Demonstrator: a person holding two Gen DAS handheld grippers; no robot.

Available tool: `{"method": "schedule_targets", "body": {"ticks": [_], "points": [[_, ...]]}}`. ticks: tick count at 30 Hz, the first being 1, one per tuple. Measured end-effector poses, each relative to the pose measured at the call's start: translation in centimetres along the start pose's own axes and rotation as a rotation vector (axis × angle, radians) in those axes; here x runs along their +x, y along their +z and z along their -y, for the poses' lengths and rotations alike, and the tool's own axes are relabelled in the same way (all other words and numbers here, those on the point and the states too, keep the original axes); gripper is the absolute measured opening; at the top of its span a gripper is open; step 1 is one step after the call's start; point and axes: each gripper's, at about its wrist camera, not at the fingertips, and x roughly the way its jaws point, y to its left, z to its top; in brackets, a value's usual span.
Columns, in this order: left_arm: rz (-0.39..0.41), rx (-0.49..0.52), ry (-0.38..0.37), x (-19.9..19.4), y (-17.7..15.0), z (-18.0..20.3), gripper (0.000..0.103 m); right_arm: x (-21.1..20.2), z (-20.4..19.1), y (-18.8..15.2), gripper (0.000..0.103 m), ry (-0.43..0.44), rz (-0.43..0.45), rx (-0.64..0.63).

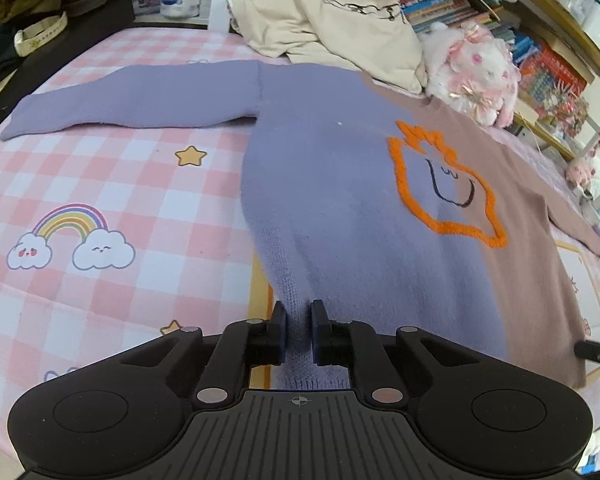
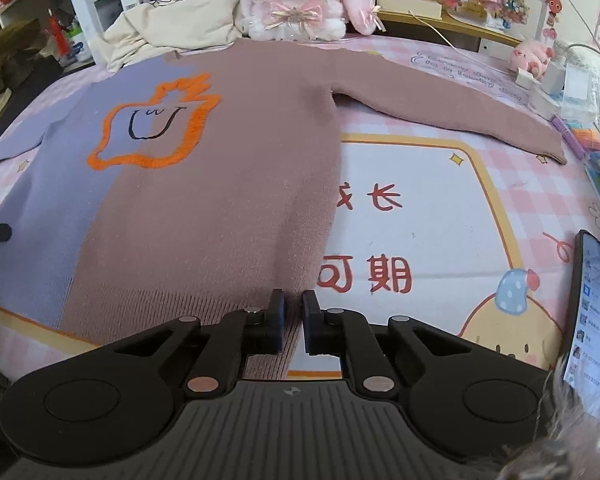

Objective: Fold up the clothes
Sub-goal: 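Pull the sweater hem with both grippers to smooth it flat, then open both grippers and release the sweater hem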

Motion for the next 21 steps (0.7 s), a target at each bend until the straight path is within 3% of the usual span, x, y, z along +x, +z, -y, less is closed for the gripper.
{"method": "schedule_targets", "body": {"ticks": [10,12,14,16,18,21], "points": [[0.029,-0.013,-0.011,-0.2,0.0,-0.9,0.016,-0.1,-1.0,0.1,0.012,-0.023,0.002,-0.02],[0.045,-0.021,-0.008,-0.5,-0.1,-1.0,0.02,-0.4,-1.2,0.2,0.021,-0.031,0.018,-0.02],[0.055,-0.012,-0.006,-0.7,0.0,-0.9,0.029,-0.8,-1.5,0.3,0.043,-0.037,0.041,-0.021],[0.066,0.0,-0.007,-0.9,0.1,-0.8,0.055,-1.1,-1.8,0.5,0.053,-0.053,0.062,-0.029],[0.081,0.02,-0.002,-1.2,0.2,-0.5,0.072,-1.2,-2.3,0.7,0.085,-0.082,0.077,-0.039],[0.094,0.056,0.006,-1.5,0.3,0.0,0.083,-1.1,-2.9,0.8,0.092,-0.109,0.097,-0.058]]}}
